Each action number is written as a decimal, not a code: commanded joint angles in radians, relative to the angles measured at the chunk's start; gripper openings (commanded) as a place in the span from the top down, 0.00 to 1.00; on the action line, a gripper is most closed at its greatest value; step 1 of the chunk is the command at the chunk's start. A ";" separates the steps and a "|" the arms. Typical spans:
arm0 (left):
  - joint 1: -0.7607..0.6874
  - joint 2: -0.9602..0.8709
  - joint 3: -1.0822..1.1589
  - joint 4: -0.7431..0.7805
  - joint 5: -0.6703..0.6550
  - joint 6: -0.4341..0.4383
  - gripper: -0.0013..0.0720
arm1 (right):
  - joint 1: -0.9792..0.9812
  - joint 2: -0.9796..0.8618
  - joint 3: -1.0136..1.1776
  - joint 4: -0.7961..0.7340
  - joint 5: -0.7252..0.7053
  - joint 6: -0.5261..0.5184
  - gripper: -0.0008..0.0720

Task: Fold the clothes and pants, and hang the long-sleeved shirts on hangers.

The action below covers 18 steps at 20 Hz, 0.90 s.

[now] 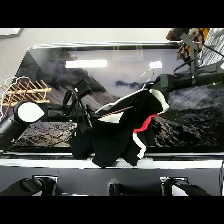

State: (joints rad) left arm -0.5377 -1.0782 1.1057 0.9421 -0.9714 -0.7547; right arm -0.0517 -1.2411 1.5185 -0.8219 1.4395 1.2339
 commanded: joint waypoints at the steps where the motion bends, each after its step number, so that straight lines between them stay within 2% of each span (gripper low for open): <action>1: -0.007 -0.026 0.000 -0.038 0.021 0.072 0.93 | 0.001 0.022 0.001 0.003 0.003 0.013 0.91; 9: -0.076 -0.089 0.000 -0.046 0.232 0.076 0.93 | 0.001 0.037 0.003 0.008 0.056 0.020 0.91; 10: -0.082 -0.090 -0.001 -0.046 0.240 0.076 0.93 | 0.001 0.037 0.003 -0.005 0.055 0.020 0.89; 13: -0.083 -0.090 -0.001 -0.046 0.240 0.076 0.94 | 0.000 0.037 0.003 -0.047 0.076 0.036 0.46; 17: -0.083 -0.090 -0.001 -0.046 0.240 0.076 0.94 | 0.000 0.061 0.003 -0.148 0.138 0.032 0.35; 18: -0.083 -0.090 -0.001 -0.046 0.240 0.076 0.93 | 0.000 0.075 0.003 -0.196 0.132 0.032 0.24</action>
State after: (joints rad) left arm -0.6189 -1.1675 1.1053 0.8936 -0.7368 -0.6796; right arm -0.0513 -1.1885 1.5211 -0.9066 1.5517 1.2636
